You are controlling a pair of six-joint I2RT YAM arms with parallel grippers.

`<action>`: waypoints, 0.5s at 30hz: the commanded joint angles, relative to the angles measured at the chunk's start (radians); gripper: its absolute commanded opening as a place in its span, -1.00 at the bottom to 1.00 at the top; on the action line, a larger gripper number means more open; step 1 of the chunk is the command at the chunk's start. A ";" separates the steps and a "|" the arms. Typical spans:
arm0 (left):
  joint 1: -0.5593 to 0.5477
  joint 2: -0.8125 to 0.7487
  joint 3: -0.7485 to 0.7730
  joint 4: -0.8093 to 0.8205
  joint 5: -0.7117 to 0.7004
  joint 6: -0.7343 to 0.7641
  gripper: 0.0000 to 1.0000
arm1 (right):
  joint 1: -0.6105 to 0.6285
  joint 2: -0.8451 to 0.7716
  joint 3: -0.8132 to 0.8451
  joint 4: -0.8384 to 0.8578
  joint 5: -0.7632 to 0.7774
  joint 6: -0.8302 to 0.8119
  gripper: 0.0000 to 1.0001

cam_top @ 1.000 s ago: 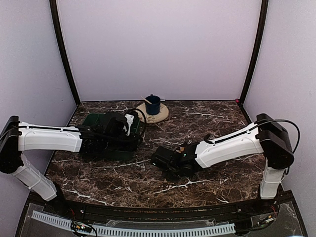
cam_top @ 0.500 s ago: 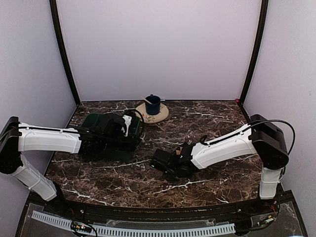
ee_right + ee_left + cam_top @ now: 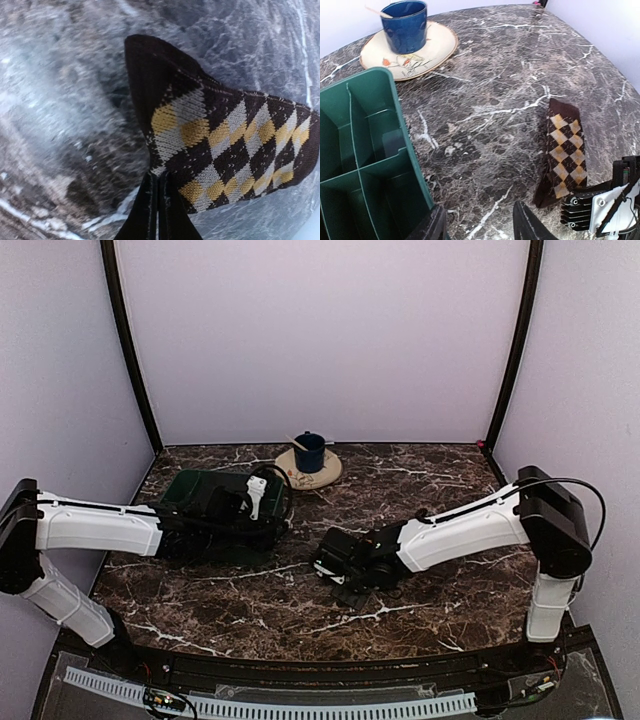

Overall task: Roll the socks
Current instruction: Pick up the sock from the center of the board.

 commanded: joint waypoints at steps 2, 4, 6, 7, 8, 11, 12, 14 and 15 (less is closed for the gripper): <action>0.003 -0.058 -0.044 0.097 0.080 0.049 -0.04 | -0.026 -0.078 -0.064 0.028 -0.234 0.015 -1.00; 0.003 -0.059 -0.055 0.116 0.115 0.063 -0.04 | -0.043 -0.098 -0.082 0.043 -0.293 0.017 -1.00; 0.003 -0.052 -0.059 0.126 0.159 0.079 -0.04 | -0.059 -0.119 -0.097 0.060 -0.359 0.021 -1.00; 0.001 -0.048 -0.061 0.132 0.185 0.087 -0.04 | -0.068 -0.129 -0.103 0.074 -0.388 0.027 -1.00; -0.002 -0.045 -0.063 0.136 0.205 0.099 -0.04 | -0.075 -0.139 -0.110 0.081 -0.417 0.032 -1.00; -0.025 -0.034 -0.074 0.153 0.251 0.140 -0.05 | -0.100 -0.168 -0.129 0.118 -0.499 0.054 -1.00; -0.033 -0.030 -0.076 0.157 0.260 0.154 -0.05 | -0.110 -0.177 -0.136 0.131 -0.526 0.063 -1.00; -0.049 -0.023 -0.082 0.166 0.274 0.182 -0.05 | -0.132 -0.194 -0.149 0.155 -0.573 0.082 -1.00; -0.057 -0.021 -0.086 0.170 0.285 0.192 -0.05 | -0.142 -0.201 -0.155 0.164 -0.598 0.088 -1.00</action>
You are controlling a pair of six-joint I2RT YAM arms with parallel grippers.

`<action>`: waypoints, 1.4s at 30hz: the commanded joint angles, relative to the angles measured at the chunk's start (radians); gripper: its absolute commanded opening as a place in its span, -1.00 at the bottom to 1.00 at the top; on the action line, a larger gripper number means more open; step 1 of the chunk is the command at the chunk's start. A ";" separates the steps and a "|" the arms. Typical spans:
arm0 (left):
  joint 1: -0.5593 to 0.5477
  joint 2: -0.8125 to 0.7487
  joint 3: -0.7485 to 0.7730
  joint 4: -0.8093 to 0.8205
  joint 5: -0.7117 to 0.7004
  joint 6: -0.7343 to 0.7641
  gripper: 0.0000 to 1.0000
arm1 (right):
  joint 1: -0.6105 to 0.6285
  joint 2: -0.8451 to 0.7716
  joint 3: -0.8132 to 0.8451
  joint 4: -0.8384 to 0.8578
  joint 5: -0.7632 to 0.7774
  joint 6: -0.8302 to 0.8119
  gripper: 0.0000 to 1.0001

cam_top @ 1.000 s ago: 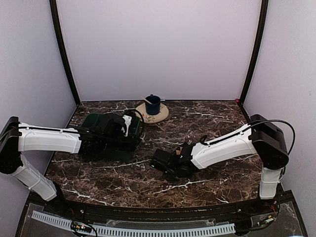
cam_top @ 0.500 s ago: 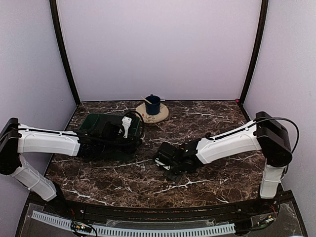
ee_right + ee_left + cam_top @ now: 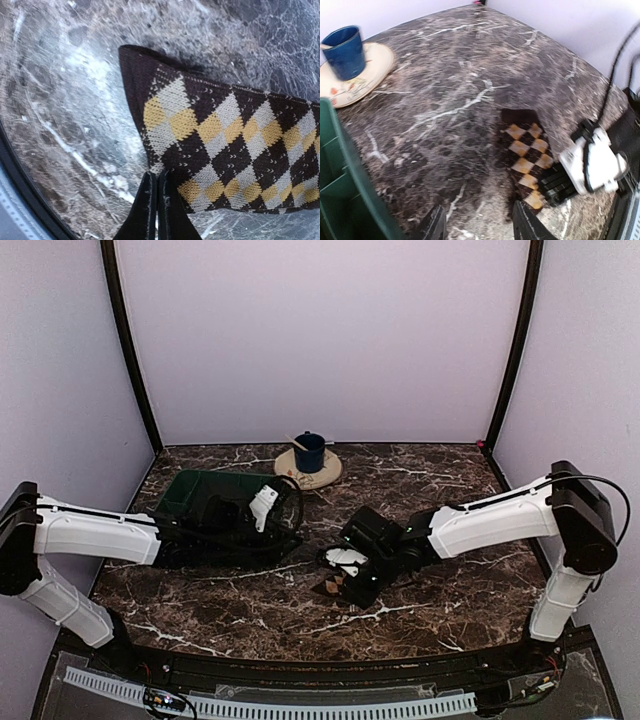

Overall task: Roll the socks
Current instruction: Pick up the sock from the center of the board, then roll the sock at the center of the board.

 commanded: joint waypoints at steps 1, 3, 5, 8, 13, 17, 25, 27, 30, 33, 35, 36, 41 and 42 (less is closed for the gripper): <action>-0.035 0.006 -0.031 0.054 0.086 0.086 -0.05 | -0.045 -0.053 -0.028 0.085 -0.175 0.052 -1.00; -0.043 0.010 -0.042 0.076 0.125 0.110 -0.04 | -0.068 -0.061 -0.041 0.105 -0.232 0.068 -1.00; -0.053 0.018 -0.047 0.088 0.163 0.132 -0.05 | -0.091 -0.069 -0.058 0.130 -0.292 0.086 -1.00; -0.065 0.044 -0.040 0.088 0.213 0.162 -0.04 | -0.127 -0.084 -0.090 0.156 -0.363 0.112 -1.00; -0.089 0.090 -0.018 0.073 0.270 0.214 -0.02 | -0.165 -0.094 -0.125 0.193 -0.442 0.134 -1.00; -0.108 0.110 -0.013 0.072 0.290 0.265 0.02 | -0.178 -0.090 -0.137 0.200 -0.484 0.138 -1.00; -0.160 0.152 0.033 0.024 0.233 0.432 0.05 | -0.189 -0.084 -0.128 0.164 -0.523 0.113 -1.00; -0.181 0.169 0.049 0.007 0.198 0.488 0.05 | -0.191 -0.087 -0.128 0.153 -0.529 0.110 -1.00; -0.205 0.185 0.075 -0.013 0.151 0.563 0.05 | -0.192 -0.092 -0.128 0.139 -0.532 0.104 -1.00; -0.221 0.205 0.102 -0.046 0.118 0.637 0.05 | -0.195 -0.098 -0.133 0.135 -0.535 0.102 -1.00; -0.234 0.220 0.115 -0.064 0.097 0.673 0.04 | -0.196 -0.102 -0.136 0.134 -0.536 0.101 -1.00; -0.240 0.227 0.119 -0.070 0.088 0.687 0.03 | -0.198 -0.102 -0.136 0.133 -0.537 0.102 -1.00; -0.266 0.256 0.124 -0.084 0.027 0.748 -0.01 | -0.199 -0.110 -0.143 0.126 -0.545 0.098 -1.00; -0.270 0.261 0.120 -0.078 0.011 0.760 -0.02 | -0.199 -0.111 -0.142 0.124 -0.547 0.097 -1.00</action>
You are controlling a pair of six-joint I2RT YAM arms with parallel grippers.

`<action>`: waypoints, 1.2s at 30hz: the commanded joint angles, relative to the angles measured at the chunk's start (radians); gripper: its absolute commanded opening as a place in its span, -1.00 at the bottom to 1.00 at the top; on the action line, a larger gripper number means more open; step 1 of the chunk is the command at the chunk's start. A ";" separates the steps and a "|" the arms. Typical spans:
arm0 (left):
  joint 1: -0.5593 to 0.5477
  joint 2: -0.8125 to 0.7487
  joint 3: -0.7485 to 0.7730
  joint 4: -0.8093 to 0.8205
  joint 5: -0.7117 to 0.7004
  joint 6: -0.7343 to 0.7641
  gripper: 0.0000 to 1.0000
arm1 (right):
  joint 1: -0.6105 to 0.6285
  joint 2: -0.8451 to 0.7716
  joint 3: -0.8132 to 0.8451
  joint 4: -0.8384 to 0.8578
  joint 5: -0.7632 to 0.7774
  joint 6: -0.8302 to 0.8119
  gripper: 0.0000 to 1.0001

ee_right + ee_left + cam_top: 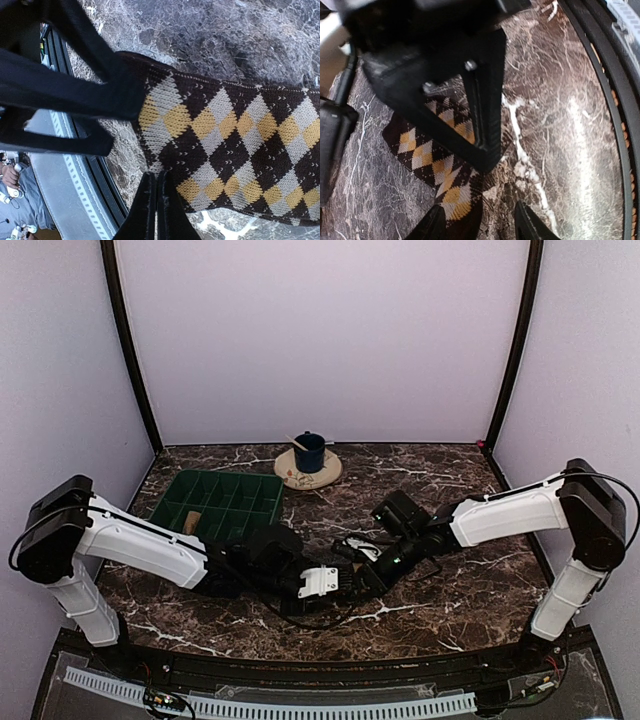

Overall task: Roll the socks
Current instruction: Roll the sock at the center of the board.

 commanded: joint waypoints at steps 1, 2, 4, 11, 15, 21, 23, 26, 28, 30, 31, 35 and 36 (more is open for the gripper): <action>-0.021 0.016 0.010 -0.026 -0.089 0.095 -0.03 | -0.009 -0.039 -0.014 -0.013 -0.025 -0.013 -1.00; -0.024 0.021 0.006 -0.017 -0.110 0.104 -0.03 | -0.010 -0.040 -0.015 -0.013 -0.028 -0.013 -1.00; -0.026 0.030 0.004 -0.005 -0.146 0.122 -0.06 | -0.010 -0.042 -0.017 -0.014 -0.033 -0.013 -1.00; -0.027 0.047 0.018 0.011 -0.182 0.168 -0.27 | -0.010 -0.045 -0.019 -0.025 -0.036 -0.015 -1.00; -0.027 0.046 0.028 -0.013 -0.179 0.177 -0.46 | -0.011 -0.048 -0.023 -0.030 -0.032 -0.017 -1.00; -0.027 0.035 0.042 -0.068 -0.145 0.175 -0.64 | -0.012 -0.045 -0.019 -0.036 -0.024 -0.016 -1.00; -0.027 0.028 0.051 -0.098 -0.120 0.173 -0.66 | -0.013 -0.046 -0.020 -0.039 -0.017 -0.013 -1.00; -0.027 0.030 0.078 -0.160 -0.085 0.166 -0.72 | -0.012 -0.049 -0.026 -0.029 -0.008 0.001 -1.00; -0.027 0.040 0.098 -0.199 -0.057 0.156 -0.78 | -0.013 -0.054 -0.034 -0.015 -0.004 0.017 -0.99; -0.027 0.050 0.118 -0.240 -0.032 0.146 -0.84 | -0.014 -0.060 -0.045 -0.004 0.000 0.029 -0.89; -0.027 0.055 0.130 -0.259 -0.019 0.141 -0.87 | -0.012 -0.065 -0.051 0.001 0.005 0.037 -0.81; -0.027 0.085 0.188 -0.351 0.036 0.126 -0.98 | -0.013 -0.085 -0.076 0.018 0.024 0.062 -0.57; -0.027 0.095 0.203 -0.374 0.049 0.122 -1.00 | -0.014 -0.085 -0.082 0.023 0.027 0.069 -0.53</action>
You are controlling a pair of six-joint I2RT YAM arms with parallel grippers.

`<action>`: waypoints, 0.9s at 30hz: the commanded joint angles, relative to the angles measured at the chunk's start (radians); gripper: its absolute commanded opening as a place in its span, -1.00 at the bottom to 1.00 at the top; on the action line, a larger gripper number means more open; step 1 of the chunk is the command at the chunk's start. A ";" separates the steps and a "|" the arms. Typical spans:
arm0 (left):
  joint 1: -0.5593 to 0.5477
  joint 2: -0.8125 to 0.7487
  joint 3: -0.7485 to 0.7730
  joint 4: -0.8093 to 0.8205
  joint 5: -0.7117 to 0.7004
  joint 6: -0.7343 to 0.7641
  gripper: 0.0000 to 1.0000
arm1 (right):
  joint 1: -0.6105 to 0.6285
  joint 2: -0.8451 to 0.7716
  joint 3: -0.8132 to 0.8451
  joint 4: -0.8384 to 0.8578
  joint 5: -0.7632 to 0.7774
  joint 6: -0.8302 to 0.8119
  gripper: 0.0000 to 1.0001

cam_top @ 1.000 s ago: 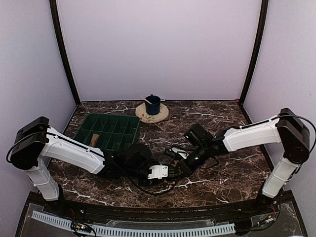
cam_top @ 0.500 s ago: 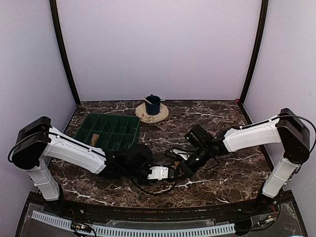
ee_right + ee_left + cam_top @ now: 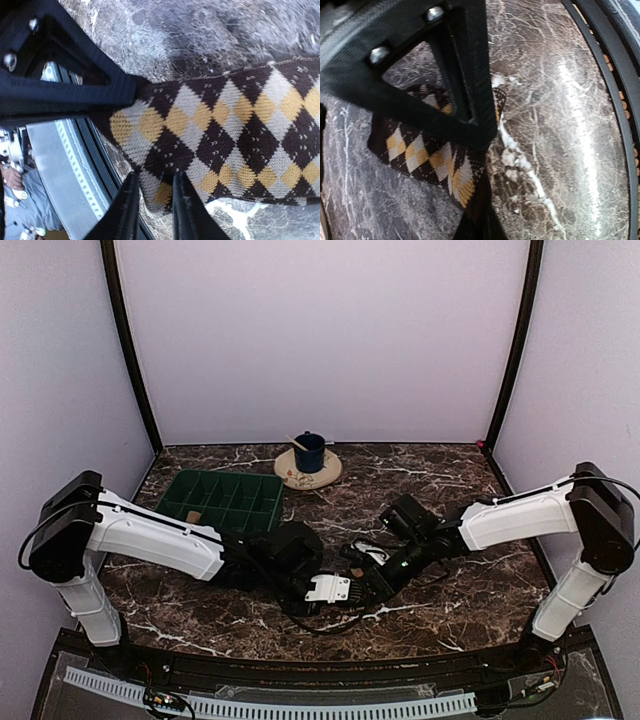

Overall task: Roll the socks
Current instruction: Roll the sock at the center of the board.

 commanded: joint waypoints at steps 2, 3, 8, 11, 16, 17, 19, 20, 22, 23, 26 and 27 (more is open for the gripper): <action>-0.004 0.051 0.095 -0.183 0.115 -0.034 -1.00 | -0.007 -0.068 -0.040 0.059 0.032 0.045 -0.46; -0.004 0.064 0.114 -0.210 0.127 -0.037 -1.00 | -0.007 -0.076 -0.046 0.066 0.038 0.053 -0.44; 0.001 0.127 0.193 -0.308 0.182 -0.052 -1.00 | -0.007 -0.119 -0.079 0.100 0.056 0.087 -0.33; 0.014 0.145 0.221 -0.346 0.207 -0.061 -1.00 | -0.007 -0.136 -0.094 0.104 0.076 0.100 -0.29; 0.044 0.156 0.264 -0.394 0.263 -0.073 -1.00 | -0.009 -0.160 -0.104 0.077 0.170 0.120 -0.23; 0.051 0.160 0.274 -0.405 0.276 -0.075 -1.00 | -0.008 -0.165 -0.105 0.066 0.208 0.123 -0.22; 0.063 0.176 0.296 -0.430 0.302 -0.080 -1.00 | -0.009 -0.178 -0.112 0.056 0.263 0.133 -0.20; 0.069 0.184 0.308 -0.440 0.315 -0.081 -1.00 | -0.008 -0.187 -0.116 0.055 0.285 0.140 -0.20; 0.078 0.209 0.342 -0.468 0.350 -0.086 -1.00 | -0.008 -0.207 -0.131 0.059 0.326 0.159 -0.18; 0.083 0.219 0.353 -0.480 0.369 -0.087 -1.00 | -0.009 -0.219 -0.139 0.064 0.343 0.166 -0.18; 0.097 0.245 0.388 -0.516 0.418 -0.091 -1.00 | -0.009 -0.268 -0.163 0.068 0.412 0.188 -0.17; 0.102 0.255 0.400 -0.526 0.432 -0.093 -1.00 | -0.008 -0.281 -0.169 0.067 0.433 0.195 -0.17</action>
